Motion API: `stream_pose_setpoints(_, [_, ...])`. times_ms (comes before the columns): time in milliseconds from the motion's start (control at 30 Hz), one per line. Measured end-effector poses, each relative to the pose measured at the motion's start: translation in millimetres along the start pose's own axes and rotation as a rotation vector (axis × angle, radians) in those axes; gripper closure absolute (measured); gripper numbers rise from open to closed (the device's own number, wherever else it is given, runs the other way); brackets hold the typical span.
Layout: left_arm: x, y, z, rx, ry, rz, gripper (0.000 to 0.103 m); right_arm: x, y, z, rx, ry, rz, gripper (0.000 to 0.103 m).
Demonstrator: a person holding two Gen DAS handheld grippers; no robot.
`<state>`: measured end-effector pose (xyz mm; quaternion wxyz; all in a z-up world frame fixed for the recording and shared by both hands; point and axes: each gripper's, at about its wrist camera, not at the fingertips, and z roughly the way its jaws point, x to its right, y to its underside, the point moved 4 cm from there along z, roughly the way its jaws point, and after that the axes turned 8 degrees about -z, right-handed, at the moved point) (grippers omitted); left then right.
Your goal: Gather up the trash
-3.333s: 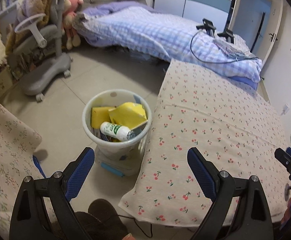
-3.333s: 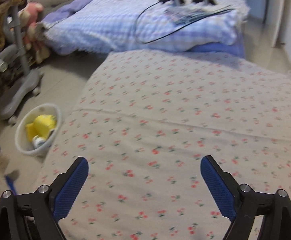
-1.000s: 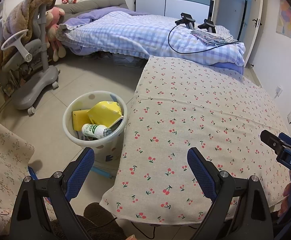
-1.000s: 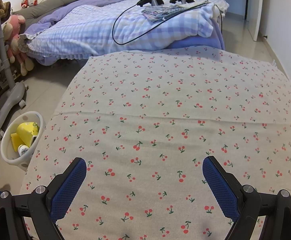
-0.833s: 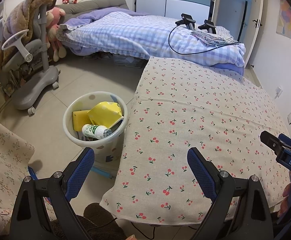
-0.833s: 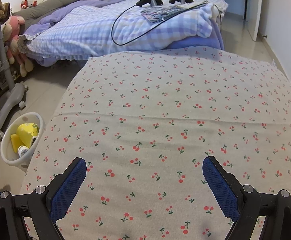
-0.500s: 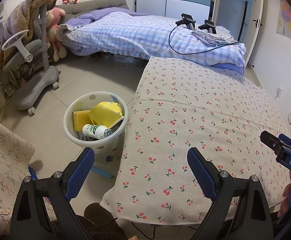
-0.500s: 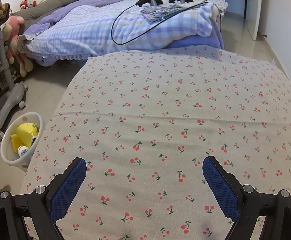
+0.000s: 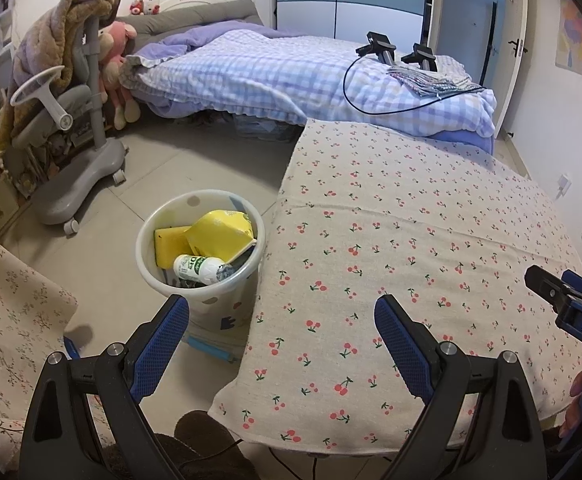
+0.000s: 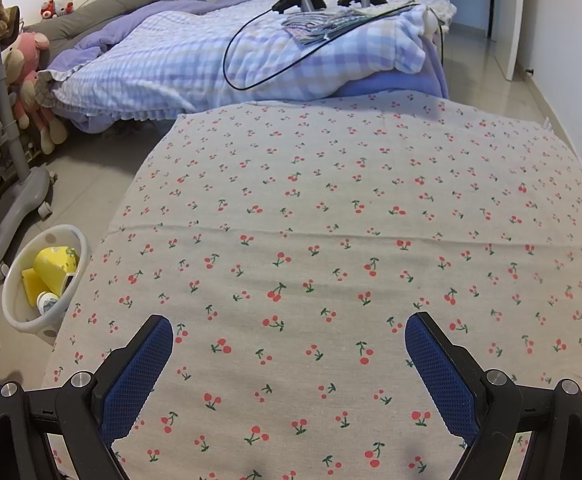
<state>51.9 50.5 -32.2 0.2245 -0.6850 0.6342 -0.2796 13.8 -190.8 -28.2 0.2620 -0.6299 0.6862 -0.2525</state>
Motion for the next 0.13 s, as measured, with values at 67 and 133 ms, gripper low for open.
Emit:
stream_pose_setpoints(67, [-0.9, -1.2, -1.4, 0.010, 0.006, -0.005, 0.008, -0.2, -0.1, -0.1, 0.000, 0.001, 0.001, 0.006])
stream_pose_setpoints(133, [-0.5, -2.2, -1.6, 0.008, 0.020, -0.004, 0.008, -0.4, -0.1, 1.1, -0.004, -0.002, 0.003, 0.006])
